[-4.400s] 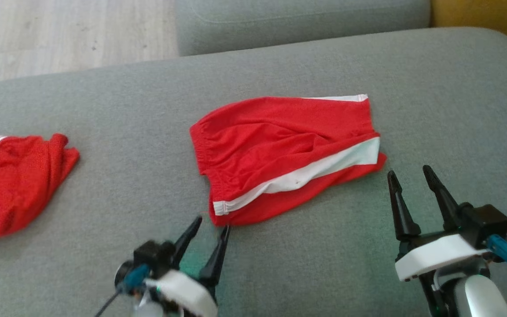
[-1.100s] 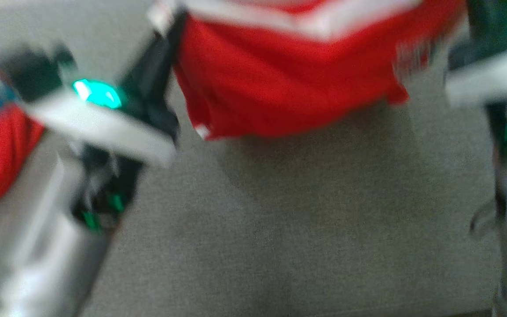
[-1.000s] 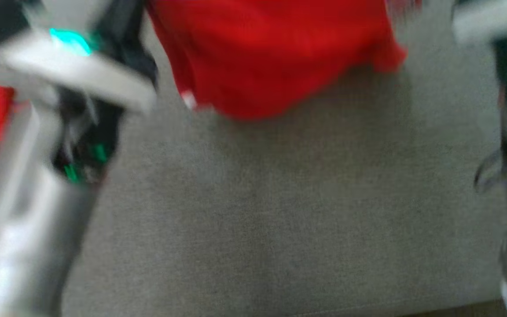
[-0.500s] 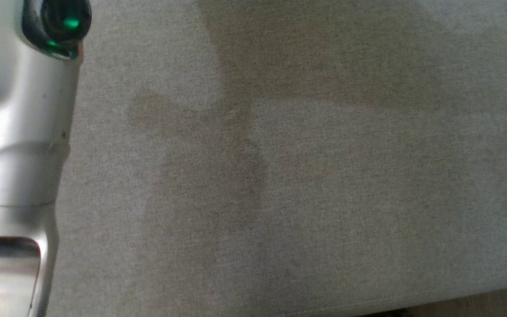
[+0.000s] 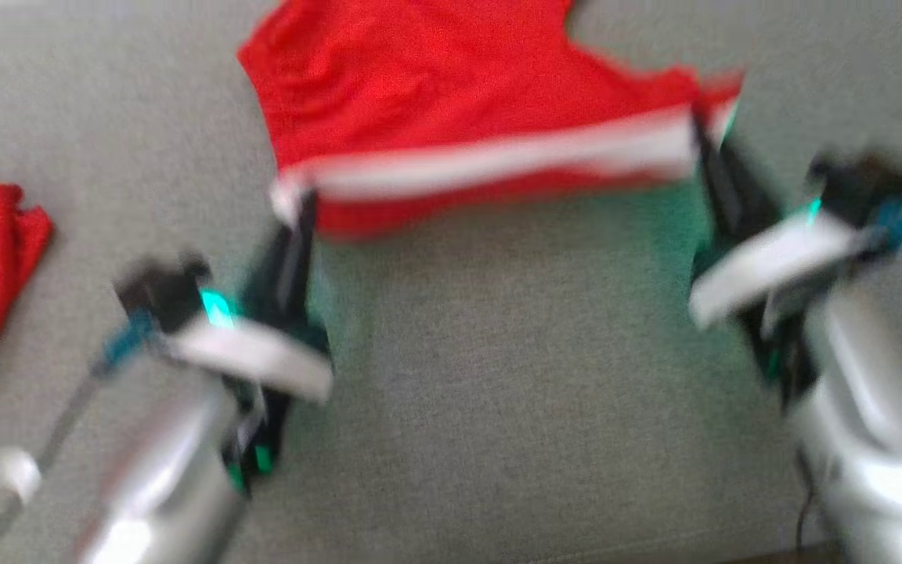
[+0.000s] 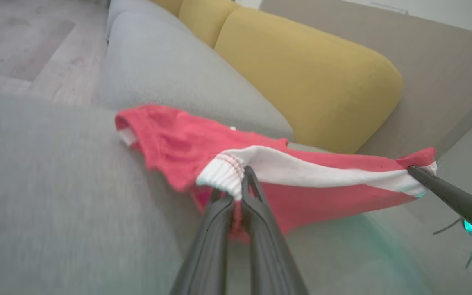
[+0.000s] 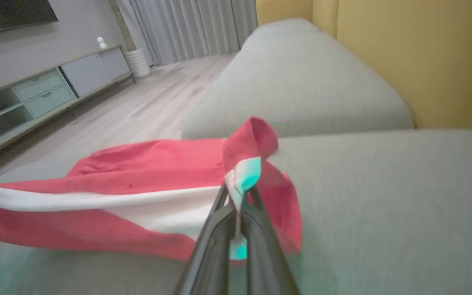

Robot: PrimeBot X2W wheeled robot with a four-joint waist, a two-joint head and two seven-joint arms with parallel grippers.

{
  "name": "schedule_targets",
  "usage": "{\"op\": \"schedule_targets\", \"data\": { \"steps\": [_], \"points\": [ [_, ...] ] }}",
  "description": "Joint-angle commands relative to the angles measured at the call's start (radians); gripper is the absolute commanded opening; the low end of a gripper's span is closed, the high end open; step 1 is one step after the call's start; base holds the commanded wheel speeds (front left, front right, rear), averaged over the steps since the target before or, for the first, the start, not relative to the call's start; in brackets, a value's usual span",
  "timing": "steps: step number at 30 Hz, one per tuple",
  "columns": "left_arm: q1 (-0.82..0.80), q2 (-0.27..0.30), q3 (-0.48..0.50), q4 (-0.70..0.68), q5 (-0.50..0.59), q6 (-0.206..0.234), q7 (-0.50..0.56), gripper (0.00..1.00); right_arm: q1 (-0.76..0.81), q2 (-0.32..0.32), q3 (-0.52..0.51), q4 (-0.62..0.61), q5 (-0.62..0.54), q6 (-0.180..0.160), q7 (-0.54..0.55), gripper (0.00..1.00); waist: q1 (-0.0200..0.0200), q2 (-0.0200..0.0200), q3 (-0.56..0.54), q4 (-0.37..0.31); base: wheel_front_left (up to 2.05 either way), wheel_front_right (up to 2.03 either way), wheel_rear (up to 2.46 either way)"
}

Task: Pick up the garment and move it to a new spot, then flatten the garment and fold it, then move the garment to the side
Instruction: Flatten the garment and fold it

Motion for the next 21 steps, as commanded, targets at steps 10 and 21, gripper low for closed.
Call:
{"op": "schedule_targets", "data": {
  "steps": [10,21],
  "points": [
    [0.361,0.141,-0.040,-0.297,-0.125,0.078,0.118,0.00,0.520,-0.024,-0.151,-0.464,-0.017,-0.001,0.383,0.00,0.0003,0.0000,-0.120,0.020,0.00,0.00,0.00],
    [0.377,0.127,0.001,-0.490,-0.175,0.179,0.154,0.00,0.441,-0.006,-0.232,-0.755,-0.175,-0.001,0.552,0.00,0.0003,0.0000,-0.089,0.083,0.00,0.00,0.00]
  ]
}}
